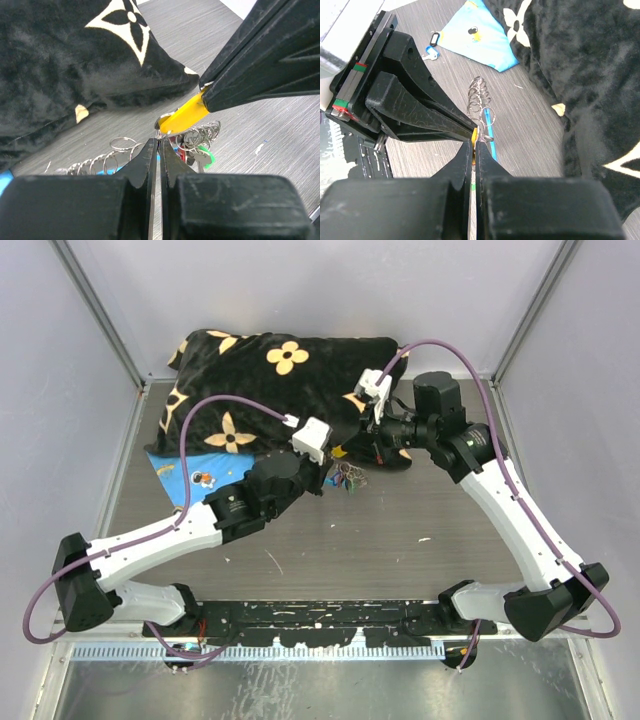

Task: Remove the keys from the keyring
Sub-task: Remove the key from the keyring.

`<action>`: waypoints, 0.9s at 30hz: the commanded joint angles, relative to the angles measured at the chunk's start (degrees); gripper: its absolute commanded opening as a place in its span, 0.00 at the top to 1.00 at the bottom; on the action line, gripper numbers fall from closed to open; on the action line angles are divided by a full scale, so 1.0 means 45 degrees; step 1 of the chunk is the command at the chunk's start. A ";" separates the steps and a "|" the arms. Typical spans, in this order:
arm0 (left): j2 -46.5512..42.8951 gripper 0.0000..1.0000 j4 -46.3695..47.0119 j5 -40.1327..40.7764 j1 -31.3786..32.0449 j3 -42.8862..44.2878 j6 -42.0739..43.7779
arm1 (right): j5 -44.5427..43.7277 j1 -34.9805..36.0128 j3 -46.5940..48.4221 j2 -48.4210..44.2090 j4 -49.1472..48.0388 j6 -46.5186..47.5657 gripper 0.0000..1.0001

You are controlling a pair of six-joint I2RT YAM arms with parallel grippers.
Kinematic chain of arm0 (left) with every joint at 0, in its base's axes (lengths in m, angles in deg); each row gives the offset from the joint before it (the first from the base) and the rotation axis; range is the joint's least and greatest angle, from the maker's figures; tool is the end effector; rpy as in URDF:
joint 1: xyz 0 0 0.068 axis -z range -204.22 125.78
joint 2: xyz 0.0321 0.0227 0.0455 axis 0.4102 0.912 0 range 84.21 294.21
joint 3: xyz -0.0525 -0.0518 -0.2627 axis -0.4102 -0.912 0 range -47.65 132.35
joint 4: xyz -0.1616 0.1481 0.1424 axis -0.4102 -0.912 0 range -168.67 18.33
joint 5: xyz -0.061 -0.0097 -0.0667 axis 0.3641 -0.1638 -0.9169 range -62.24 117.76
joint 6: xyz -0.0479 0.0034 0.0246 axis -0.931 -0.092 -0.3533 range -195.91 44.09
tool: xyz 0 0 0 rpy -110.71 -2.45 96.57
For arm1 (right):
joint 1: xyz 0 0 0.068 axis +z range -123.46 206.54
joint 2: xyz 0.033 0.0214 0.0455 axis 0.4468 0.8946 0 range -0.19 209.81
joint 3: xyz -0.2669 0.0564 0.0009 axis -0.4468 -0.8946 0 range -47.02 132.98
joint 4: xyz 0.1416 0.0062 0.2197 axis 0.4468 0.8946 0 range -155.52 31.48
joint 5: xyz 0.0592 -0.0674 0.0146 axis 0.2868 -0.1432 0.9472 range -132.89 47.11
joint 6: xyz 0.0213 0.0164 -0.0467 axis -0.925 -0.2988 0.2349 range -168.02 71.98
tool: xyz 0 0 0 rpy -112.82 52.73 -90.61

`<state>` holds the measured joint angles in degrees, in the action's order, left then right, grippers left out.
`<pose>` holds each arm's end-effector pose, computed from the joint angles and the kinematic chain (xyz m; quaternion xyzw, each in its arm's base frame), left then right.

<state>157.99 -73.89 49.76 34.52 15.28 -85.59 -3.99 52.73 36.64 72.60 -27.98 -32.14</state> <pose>0.1683 -0.2514 0.3556 0.2111 0.7485 -0.2197 0.5890 0.2253 0.1357 0.4251 -0.4512 0.6864 0.3268 0.4675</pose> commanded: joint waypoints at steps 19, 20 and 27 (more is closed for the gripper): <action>-0.0324 0.83 0.2599 0.0089 -0.0124 -0.0690 0.1674 | 0.1454 -0.0435 -0.0011 -0.0211 -0.1526 -0.0850 0.99; -0.0321 0.83 0.2619 0.0101 -0.0119 -0.0671 0.1697 | 0.1471 -0.0436 -0.0011 -0.0214 -0.1526 -0.0853 0.99; 0.0161 0.84 0.2611 0.0051 -0.0113 -0.0566 0.1841 | 0.1559 -0.0484 -0.0047 -0.0200 -0.1593 -0.0944 0.99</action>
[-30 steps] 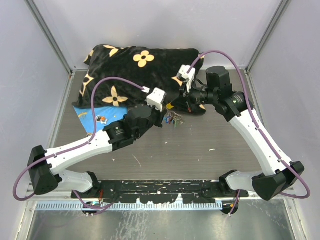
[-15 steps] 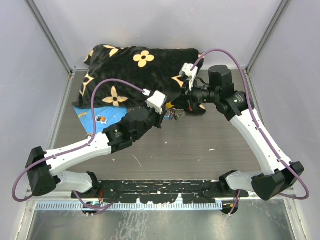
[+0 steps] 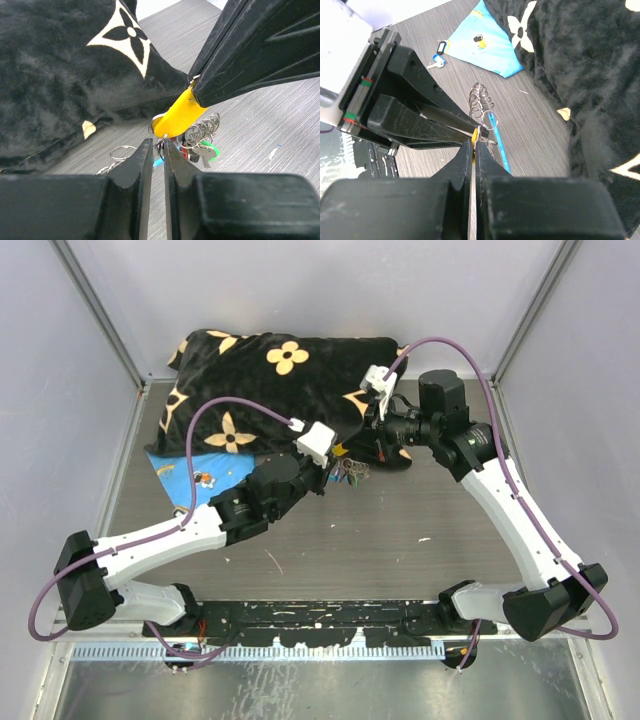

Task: Remove the keys from the keyring
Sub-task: Remove the key from the keyring.

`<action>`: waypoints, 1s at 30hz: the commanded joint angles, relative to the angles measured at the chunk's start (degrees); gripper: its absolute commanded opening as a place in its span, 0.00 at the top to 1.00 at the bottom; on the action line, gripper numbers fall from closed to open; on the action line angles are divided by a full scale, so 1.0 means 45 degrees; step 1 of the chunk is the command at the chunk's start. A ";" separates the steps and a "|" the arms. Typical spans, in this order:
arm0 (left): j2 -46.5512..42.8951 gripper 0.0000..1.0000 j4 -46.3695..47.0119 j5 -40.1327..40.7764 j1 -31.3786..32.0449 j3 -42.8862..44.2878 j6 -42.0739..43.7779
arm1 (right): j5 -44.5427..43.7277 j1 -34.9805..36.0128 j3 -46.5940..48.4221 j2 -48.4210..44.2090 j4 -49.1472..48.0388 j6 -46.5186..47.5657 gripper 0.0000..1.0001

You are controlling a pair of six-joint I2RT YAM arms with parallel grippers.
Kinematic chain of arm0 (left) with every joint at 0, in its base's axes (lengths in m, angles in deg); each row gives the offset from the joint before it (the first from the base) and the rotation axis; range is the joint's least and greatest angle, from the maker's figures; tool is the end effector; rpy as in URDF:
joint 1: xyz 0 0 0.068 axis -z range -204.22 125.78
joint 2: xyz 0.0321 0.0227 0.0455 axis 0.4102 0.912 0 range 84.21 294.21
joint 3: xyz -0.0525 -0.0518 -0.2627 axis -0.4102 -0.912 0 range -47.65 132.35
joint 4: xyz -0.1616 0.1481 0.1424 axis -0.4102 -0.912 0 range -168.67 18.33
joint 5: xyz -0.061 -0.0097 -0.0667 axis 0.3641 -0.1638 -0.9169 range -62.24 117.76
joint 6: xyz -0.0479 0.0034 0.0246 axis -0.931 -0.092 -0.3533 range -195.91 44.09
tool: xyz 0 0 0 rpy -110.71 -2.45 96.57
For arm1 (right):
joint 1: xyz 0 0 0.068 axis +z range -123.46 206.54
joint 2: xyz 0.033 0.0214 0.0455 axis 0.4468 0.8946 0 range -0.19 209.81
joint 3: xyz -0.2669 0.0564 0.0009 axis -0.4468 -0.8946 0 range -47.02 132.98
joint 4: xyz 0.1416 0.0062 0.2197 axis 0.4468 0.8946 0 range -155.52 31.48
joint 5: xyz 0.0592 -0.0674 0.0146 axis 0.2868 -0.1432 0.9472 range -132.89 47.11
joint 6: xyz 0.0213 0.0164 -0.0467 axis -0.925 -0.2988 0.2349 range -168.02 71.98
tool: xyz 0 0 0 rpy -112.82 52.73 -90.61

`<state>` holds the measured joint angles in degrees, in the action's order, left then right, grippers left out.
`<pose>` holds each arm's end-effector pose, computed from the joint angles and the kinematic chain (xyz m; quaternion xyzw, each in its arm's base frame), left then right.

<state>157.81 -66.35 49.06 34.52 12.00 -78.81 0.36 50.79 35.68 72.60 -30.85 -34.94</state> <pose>0.1686 -0.2527 0.3499 0.2425 0.7149 -0.2079 0.6220 0.2304 0.1306 0.4250 -0.4388 0.6783 0.3577 0.4685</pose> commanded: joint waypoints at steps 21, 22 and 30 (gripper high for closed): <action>-0.1278 1.00 -0.0126 -0.2193 -0.0138 -0.0539 0.2245 | -0.1720 -0.0369 -0.0163 0.0197 -0.0872 0.1005 0.99; -0.1305 1.00 -0.0186 -0.2328 -0.0143 -0.0527 0.2245 | -0.1692 -0.0367 -0.0214 0.0240 -0.0870 0.1022 0.98; -0.1574 1.00 -0.0867 -0.3246 -0.0361 -0.0408 0.2019 | -0.1342 -0.0457 -0.0732 0.0165 -0.0918 0.1077 0.64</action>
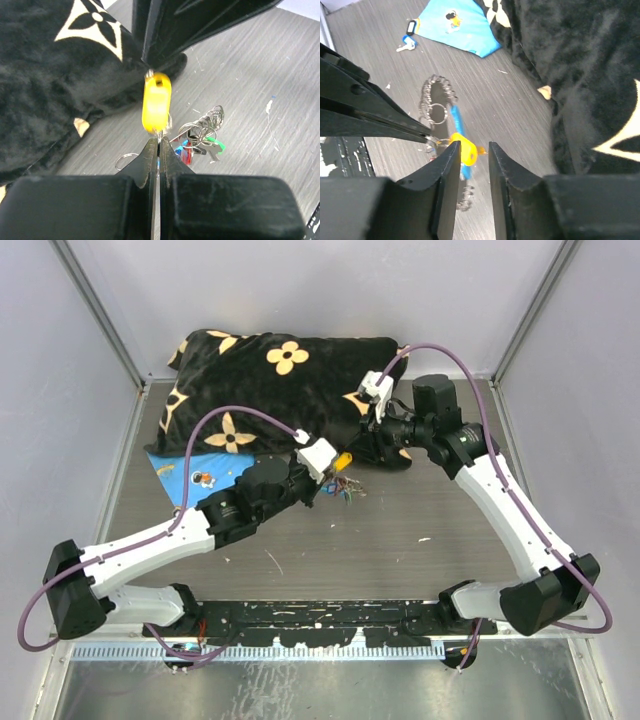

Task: Remove the keys from the keyring
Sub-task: Remove the key from the keyring.

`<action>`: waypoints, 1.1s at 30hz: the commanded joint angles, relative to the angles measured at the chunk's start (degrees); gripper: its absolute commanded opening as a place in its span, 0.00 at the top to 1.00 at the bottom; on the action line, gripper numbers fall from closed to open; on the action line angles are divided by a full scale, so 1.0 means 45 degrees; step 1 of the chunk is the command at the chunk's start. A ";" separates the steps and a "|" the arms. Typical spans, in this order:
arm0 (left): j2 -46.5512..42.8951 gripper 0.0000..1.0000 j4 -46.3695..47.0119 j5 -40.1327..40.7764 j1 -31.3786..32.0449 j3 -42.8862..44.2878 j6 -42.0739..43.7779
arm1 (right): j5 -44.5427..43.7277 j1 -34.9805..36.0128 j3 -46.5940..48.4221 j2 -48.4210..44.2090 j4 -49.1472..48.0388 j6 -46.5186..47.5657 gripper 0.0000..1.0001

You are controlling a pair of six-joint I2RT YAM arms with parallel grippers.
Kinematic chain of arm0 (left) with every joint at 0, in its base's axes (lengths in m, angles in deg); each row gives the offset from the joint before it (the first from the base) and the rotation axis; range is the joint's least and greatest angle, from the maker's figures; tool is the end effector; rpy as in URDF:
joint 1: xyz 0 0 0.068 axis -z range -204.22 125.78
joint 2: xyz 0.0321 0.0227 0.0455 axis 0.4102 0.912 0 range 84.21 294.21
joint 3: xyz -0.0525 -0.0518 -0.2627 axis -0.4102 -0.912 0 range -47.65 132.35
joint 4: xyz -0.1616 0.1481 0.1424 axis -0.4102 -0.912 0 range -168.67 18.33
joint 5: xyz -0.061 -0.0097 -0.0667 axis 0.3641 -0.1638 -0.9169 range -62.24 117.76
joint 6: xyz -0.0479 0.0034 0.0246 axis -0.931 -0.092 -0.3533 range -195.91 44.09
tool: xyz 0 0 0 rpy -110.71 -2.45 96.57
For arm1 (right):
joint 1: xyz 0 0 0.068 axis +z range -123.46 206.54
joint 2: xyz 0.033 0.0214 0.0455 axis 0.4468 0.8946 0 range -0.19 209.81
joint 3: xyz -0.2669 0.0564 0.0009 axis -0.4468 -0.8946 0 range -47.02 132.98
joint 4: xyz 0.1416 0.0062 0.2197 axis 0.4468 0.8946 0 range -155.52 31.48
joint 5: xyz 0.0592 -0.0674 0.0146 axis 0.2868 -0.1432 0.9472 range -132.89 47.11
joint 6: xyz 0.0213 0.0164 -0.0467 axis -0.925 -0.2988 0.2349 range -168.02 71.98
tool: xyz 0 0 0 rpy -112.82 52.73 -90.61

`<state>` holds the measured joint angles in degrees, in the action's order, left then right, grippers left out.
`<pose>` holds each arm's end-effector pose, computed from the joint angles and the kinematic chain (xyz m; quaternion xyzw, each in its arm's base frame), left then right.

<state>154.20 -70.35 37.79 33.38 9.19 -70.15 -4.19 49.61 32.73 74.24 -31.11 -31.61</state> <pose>0.1599 -0.2402 0.3419 0.3592 0.6869 -0.2135 0.5946 0.2456 0.1288 0.4007 -0.4328 0.7089 0.3129 0.4608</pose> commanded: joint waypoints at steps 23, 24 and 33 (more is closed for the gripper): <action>-0.2422 1.00 -0.2228 -0.5008 -0.0418 0.0060 0.0132 | 0.7352 0.0071 -0.1346 -0.0188 0.4124 1.1940 0.44; -0.2436 1.00 -0.2210 -0.5072 -0.0418 0.0064 0.0095 | 0.7342 0.0242 -0.1375 -0.0161 0.4102 1.2006 0.45; -0.2403 1.00 -0.2148 -0.5396 -0.0418 0.0054 0.0009 | 0.7114 0.1057 -0.1602 0.0195 0.3274 1.0786 0.59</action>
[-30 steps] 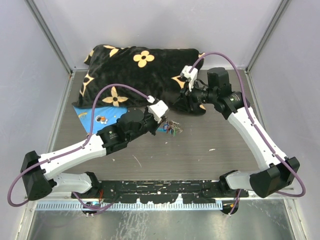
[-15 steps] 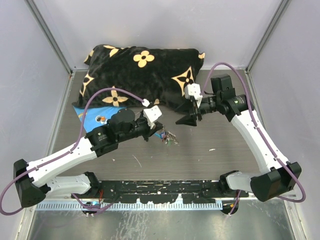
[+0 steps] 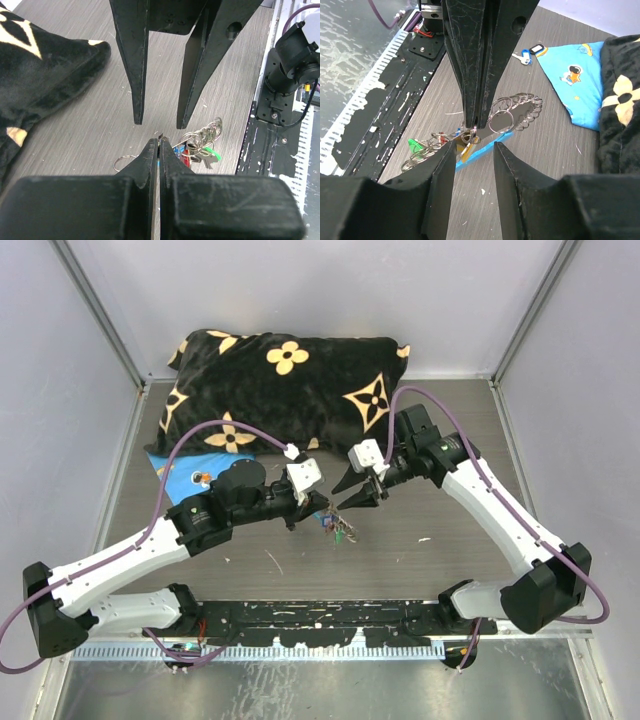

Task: Remove the keys from the keyring
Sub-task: Remove the key from the keyring.

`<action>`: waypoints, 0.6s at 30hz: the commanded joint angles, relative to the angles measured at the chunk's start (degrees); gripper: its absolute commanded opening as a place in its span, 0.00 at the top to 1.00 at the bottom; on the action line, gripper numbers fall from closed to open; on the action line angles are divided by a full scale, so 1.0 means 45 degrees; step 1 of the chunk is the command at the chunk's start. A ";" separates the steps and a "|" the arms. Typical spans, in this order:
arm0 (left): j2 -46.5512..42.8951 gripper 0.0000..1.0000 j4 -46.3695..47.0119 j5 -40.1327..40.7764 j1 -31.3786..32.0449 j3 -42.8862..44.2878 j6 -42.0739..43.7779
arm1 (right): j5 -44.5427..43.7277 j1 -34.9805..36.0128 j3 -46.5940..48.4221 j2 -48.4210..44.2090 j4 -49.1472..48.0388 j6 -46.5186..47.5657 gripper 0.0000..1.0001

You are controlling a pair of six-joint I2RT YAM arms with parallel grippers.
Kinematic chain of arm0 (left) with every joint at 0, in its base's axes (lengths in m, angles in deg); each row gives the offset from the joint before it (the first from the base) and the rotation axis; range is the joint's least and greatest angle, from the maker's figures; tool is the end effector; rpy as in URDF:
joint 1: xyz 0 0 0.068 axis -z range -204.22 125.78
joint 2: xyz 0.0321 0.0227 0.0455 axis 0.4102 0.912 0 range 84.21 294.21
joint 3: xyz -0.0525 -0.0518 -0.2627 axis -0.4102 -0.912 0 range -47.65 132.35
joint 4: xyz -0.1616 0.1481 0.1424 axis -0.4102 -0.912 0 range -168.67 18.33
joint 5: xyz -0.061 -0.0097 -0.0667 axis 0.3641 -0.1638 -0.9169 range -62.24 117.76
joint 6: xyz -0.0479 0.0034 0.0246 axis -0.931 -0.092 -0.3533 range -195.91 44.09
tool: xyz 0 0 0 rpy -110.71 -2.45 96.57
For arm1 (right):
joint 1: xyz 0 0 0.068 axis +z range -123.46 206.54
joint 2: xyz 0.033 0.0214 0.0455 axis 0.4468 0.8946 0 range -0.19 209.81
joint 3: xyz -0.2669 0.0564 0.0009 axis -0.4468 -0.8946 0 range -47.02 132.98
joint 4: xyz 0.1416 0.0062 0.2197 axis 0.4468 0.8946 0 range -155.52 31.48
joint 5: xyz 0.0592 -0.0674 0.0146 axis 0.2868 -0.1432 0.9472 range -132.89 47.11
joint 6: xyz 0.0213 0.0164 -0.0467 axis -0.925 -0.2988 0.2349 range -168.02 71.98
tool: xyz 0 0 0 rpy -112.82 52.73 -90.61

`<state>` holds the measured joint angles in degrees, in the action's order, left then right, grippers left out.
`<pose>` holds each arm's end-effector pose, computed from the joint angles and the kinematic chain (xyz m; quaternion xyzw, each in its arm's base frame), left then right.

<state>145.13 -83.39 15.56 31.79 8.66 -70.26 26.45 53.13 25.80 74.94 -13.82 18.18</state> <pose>0.1308 -0.2073 0.3538 0.4626 0.6507 -0.3306 0.5033 0.2089 0.1419 0.3486 -0.6876 0.4123 0.4230 0.4223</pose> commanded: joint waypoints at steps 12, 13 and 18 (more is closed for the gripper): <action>-0.0431 1.00 0.0680 -0.0471 -0.0058 0.0201 -0.0025 | -0.0177 0.0684 -0.0181 0.0157 -0.1099 -0.1173 0.70; -0.0441 1.00 0.0663 -0.0466 -0.0063 0.0201 -0.0025 | -0.0234 0.0706 -0.0173 0.0176 -0.1109 -0.1216 0.71; -0.0508 1.00 0.0648 -0.0452 -0.0057 0.0182 -0.0045 | -0.0365 0.0794 -0.0180 0.0194 -0.1157 -0.1354 0.76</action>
<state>145.13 -84.05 14.46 31.74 8.66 -70.46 24.99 56.14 25.06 75.97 -17.25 13.28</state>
